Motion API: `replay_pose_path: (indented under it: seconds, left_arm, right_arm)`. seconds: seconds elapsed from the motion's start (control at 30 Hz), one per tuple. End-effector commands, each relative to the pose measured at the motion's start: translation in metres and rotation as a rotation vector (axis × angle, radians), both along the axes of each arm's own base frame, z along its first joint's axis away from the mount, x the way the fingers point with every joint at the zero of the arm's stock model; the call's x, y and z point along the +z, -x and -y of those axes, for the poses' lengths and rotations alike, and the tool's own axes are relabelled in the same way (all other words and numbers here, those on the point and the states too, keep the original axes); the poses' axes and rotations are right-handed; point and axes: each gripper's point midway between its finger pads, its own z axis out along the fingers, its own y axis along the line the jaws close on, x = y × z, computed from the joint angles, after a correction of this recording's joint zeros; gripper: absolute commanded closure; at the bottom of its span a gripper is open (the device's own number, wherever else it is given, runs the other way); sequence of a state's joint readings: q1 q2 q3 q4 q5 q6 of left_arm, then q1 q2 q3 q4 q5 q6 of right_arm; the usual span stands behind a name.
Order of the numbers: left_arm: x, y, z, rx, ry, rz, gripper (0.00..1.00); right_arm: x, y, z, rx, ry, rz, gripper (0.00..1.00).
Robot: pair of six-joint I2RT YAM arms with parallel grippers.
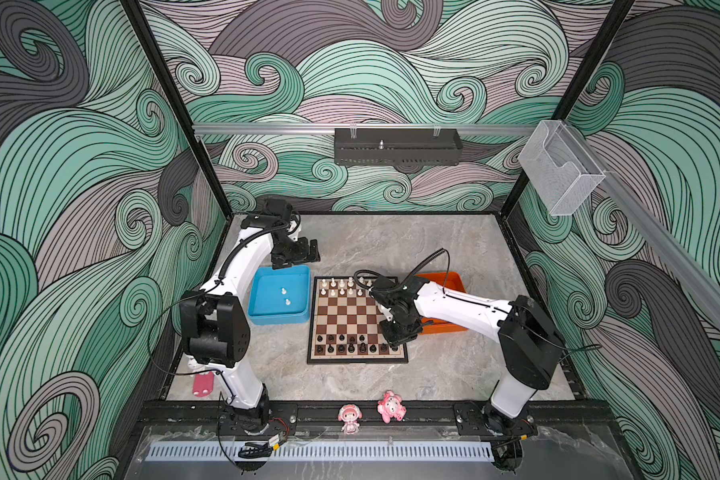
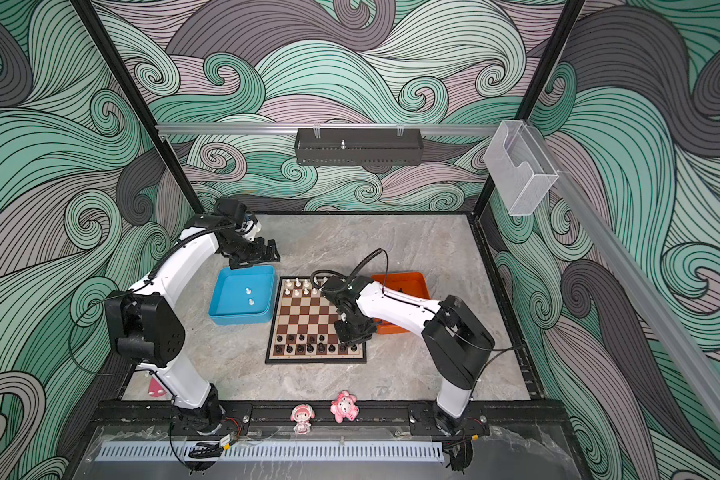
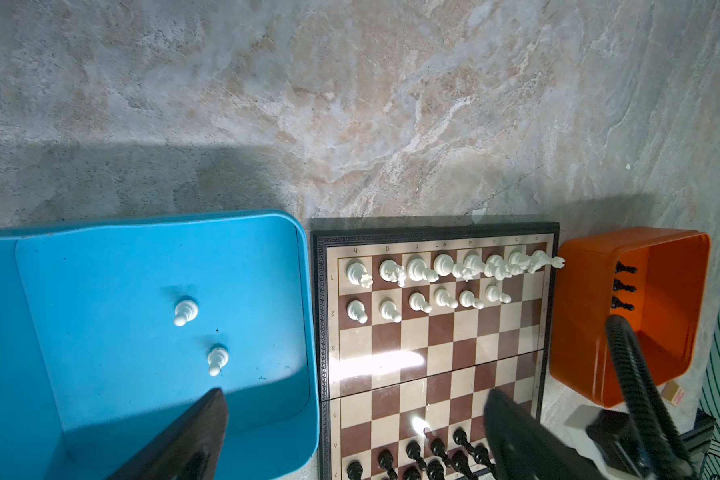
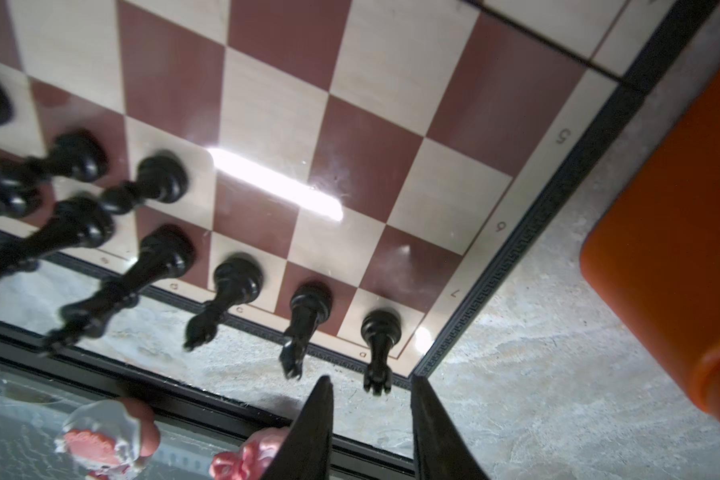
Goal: Set up the chess pieces on the board
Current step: 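Return the right gripper over the orange bin while the left moves over the blue bin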
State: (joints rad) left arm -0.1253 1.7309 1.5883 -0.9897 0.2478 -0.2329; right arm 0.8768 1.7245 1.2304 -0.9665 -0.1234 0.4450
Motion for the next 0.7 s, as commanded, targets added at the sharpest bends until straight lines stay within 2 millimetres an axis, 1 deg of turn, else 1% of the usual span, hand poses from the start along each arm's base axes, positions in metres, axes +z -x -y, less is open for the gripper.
replay_pose_path:
  seconds: [0.0, 0.1, 0.17, 0.2, 0.27, 0.33, 0.4, 0.43, 0.53, 0.67]
  left_arm:
    - [0.002, -0.004, -0.003, 0.026, 0.012, 0.0, 0.02]
    - [0.003, -0.004, -0.008, 0.051, 0.011, -0.002, 0.01]
    - [0.004, -0.003, -0.013, 0.065, 0.004, -0.001, 0.01]
    - [0.005, -0.002, -0.016, 0.073, 0.001, 0.0, 0.01]
    - [0.006, -0.001, -0.021, 0.085, -0.005, 0.001, 0.01]
    - [0.006, 0.002, -0.028, 0.1, -0.013, 0.001, 0.02]
    - [0.004, 0.004, -0.037, 0.128, -0.036, -0.009, 0.02]
    - [0.001, 0.006, -0.043, 0.15, -0.056, -0.021, 0.01]
    - [-0.012, 0.014, -0.061, 0.205, -0.099, -0.078, 0.01]
    - [-0.032, 0.021, -0.08, 0.268, -0.141, -0.143, 0.01]
  right_arm:
    - [0.029, -0.008, 0.003, 0.009, -0.022, 0.059, 0.64]
    - [0.041, -0.021, 0.008, -0.008, -0.032, 0.092, 0.62]
    - [0.049, -0.032, 0.014, -0.029, -0.046, 0.112, 0.57]
    - [0.053, -0.038, 0.018, -0.045, -0.058, 0.119, 0.51]
    - [0.063, -0.054, 0.027, -0.086, -0.087, 0.141, 0.35]
    - [0.072, -0.073, 0.042, -0.133, -0.088, 0.183, 0.16]
    - [0.078, -0.088, 0.052, -0.168, -0.095, 0.205, 0.08]
    - [0.081, -0.095, 0.058, -0.19, -0.098, 0.212, 0.06]
    - [0.082, -0.109, 0.07, -0.236, -0.095, 0.221, 0.01]
    - [0.076, -0.115, 0.08, -0.269, -0.083, 0.203, 0.01]
